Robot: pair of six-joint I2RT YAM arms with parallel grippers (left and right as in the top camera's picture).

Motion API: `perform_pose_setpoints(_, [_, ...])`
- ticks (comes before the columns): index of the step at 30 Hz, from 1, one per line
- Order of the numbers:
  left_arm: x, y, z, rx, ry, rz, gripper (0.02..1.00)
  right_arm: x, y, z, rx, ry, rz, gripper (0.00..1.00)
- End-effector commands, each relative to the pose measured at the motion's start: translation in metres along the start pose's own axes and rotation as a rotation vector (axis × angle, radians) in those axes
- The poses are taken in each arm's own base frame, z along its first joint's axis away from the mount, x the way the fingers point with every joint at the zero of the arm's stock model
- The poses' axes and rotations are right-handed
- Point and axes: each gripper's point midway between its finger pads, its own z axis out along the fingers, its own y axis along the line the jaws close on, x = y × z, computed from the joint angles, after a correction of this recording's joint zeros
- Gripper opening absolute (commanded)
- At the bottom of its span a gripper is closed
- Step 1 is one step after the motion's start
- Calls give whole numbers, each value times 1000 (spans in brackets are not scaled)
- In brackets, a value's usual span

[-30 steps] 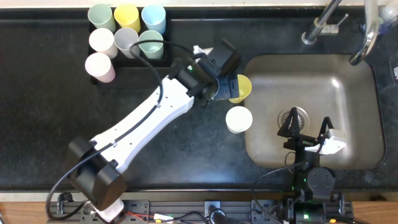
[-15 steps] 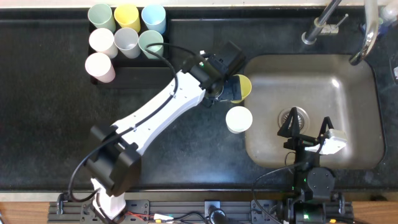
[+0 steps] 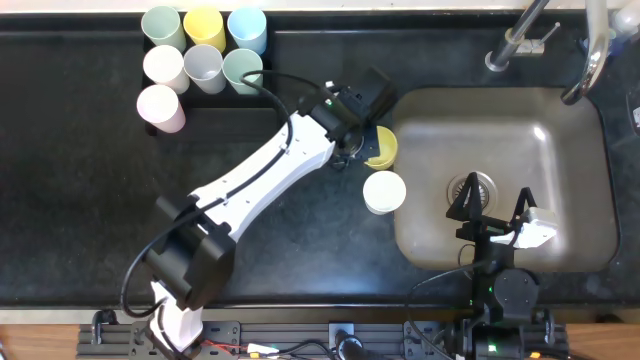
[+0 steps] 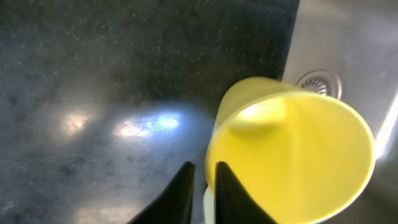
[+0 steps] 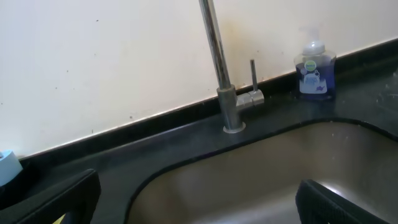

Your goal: Store Cups

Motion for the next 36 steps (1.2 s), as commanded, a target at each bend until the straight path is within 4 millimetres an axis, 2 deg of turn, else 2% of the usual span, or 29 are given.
perform_pose_setpoints(1, [-3,-5,16,8,16,-9,62,3,-3,0,7,-2,7,998])
perform_pose_setpoints(6, [-9,-12,17,35,-7,-8,49,3,-3,0,7,-2,7,996])
perform_pose_setpoints(21, [-13,-7,14,22,-13,-39,36,3,-3,0,7,-2,7,998])
perform_pose_setpoints(24, [-21,-5,-1,29,-27,-54,36,3,-3,0,7,-2,7,998])
perform_pose_setpoints(27, [-35,-5,-26,66,-68,-74,36,3,-3,0,7,-2,7,996])
perform_pose_setpoints(33, [-65,4,-91,157,-183,-127,36,3,-3,0,7,-2,7,996])
perform_pose_setpoints(36, [-76,18,-122,182,-232,-163,36,3,-3,0,7,-2,7,996])
